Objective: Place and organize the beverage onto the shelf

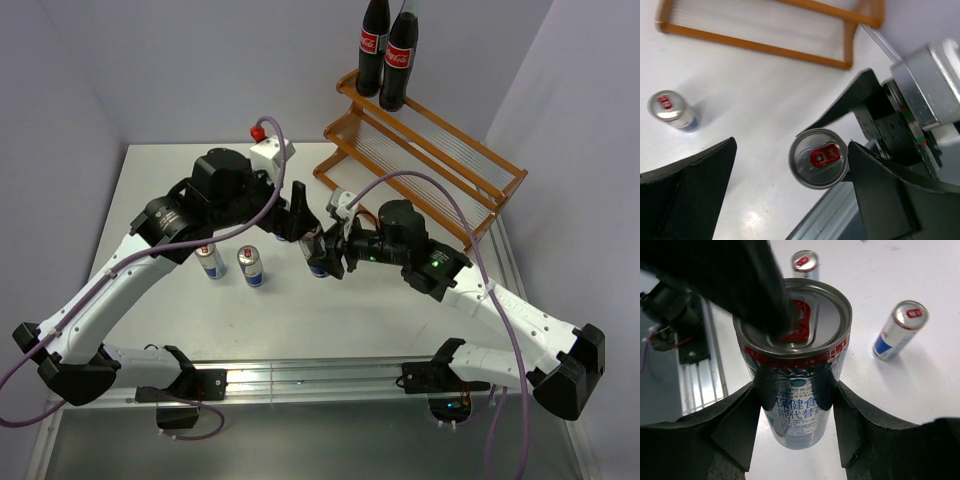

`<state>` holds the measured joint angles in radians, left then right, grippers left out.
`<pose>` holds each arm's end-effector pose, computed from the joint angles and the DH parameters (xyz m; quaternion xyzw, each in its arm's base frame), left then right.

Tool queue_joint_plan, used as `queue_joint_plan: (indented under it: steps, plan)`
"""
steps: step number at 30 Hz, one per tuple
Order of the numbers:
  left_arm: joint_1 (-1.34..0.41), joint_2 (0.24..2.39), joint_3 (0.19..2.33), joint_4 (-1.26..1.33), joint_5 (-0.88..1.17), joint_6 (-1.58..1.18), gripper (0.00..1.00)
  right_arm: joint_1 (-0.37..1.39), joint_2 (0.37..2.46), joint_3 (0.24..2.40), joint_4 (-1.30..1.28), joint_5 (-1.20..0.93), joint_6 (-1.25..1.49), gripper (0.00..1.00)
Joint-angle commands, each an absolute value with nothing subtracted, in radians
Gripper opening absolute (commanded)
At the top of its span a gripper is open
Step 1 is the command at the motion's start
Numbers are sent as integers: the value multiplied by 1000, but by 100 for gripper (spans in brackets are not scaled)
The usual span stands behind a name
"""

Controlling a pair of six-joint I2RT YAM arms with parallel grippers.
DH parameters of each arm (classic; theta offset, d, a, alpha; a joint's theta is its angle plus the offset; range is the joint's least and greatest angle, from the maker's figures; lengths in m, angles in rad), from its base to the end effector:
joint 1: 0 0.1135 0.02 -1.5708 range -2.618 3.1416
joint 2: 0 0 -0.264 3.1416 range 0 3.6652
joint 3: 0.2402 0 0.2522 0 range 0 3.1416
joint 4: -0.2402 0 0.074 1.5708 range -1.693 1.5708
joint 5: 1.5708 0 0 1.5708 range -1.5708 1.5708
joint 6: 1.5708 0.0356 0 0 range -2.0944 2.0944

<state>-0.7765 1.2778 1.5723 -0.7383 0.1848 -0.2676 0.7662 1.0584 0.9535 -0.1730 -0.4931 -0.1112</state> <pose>0.1803 -0.1863 0.4480 0.2596 0.8023 -0.3328 0.4221 0.1625 0.1798 0.3487 -0.4619 0.6383 0.3724 0.4904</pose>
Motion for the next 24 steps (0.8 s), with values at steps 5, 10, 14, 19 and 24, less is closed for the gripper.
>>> queue_joint_plan:
  steps: [5,10,14,19,24]
  plan:
    - [-689,1262,1683,-724,-219,-437,100,770,993,911,69,-188,-28,0]
    - [-583,1212,1615,-721,-360,-453,99,756,982,910,121,96,29,0]
    - [-546,1169,1485,-694,-443,-414,100,715,977,919,146,190,29,0]
    - [-545,1085,1300,-617,-514,-356,99,629,994,957,202,250,32,0]
    - [-545,999,1149,-514,-552,-322,99,477,1037,1017,250,189,42,0]
